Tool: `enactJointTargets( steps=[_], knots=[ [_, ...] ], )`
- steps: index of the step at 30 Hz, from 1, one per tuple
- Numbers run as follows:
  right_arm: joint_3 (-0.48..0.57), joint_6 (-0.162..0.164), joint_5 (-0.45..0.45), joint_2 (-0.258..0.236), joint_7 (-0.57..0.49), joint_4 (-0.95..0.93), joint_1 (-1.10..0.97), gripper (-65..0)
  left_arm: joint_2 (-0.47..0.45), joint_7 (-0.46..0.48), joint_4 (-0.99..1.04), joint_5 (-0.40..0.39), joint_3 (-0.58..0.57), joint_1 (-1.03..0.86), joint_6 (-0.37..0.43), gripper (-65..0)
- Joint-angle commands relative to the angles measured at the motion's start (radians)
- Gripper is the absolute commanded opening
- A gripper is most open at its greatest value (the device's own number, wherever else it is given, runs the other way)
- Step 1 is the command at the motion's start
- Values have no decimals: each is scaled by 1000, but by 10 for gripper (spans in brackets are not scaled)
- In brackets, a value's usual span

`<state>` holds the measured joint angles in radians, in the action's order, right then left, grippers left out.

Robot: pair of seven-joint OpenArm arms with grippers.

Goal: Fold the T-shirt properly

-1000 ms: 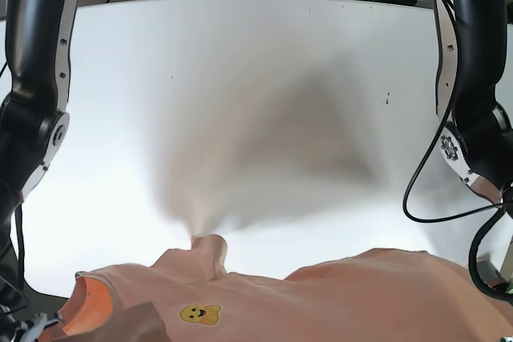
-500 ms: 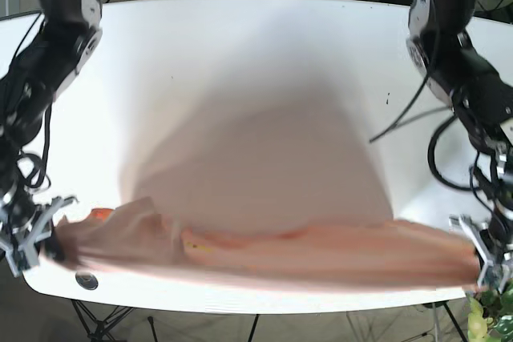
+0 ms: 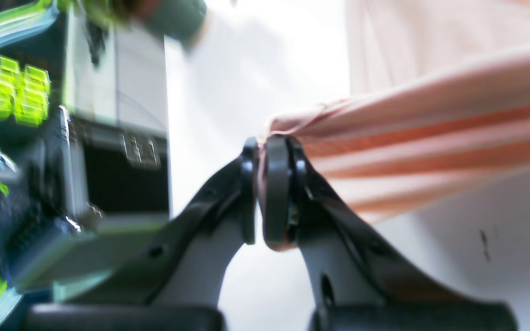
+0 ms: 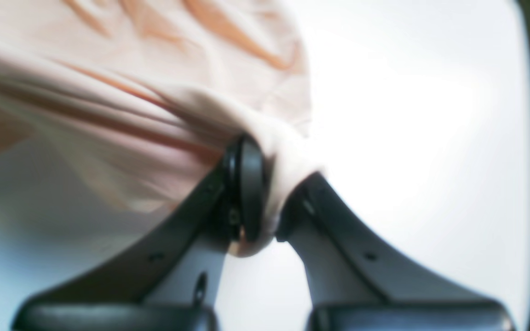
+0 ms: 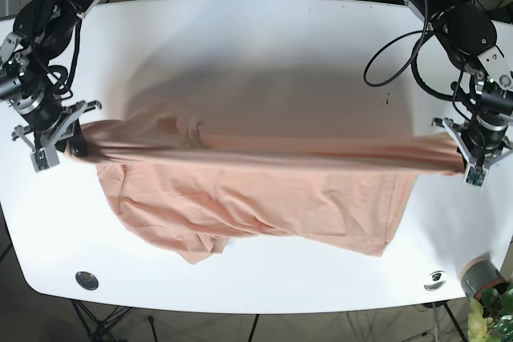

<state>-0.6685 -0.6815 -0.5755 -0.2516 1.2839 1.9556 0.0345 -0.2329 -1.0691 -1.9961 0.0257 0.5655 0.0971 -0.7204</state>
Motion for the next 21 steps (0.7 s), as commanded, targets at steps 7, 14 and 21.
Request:
enactJointTargets(
  steps=[7, 14, 21],
  knots=[
    [-75, 12, 22, 28, 0, 17, -164, -628, 57, -18, -16, 70, 138, -158, 22, -650],
    [-89, 4, 21, 65, -3, 15, -302, -628, 142, -10, -9, 70, 264, -307, 22, -650],
    [-89, -17, 21, 104, -3, 15, -384, -628, 226, 120, -2, 70, 308, -411, 22, -650]
  ],
)
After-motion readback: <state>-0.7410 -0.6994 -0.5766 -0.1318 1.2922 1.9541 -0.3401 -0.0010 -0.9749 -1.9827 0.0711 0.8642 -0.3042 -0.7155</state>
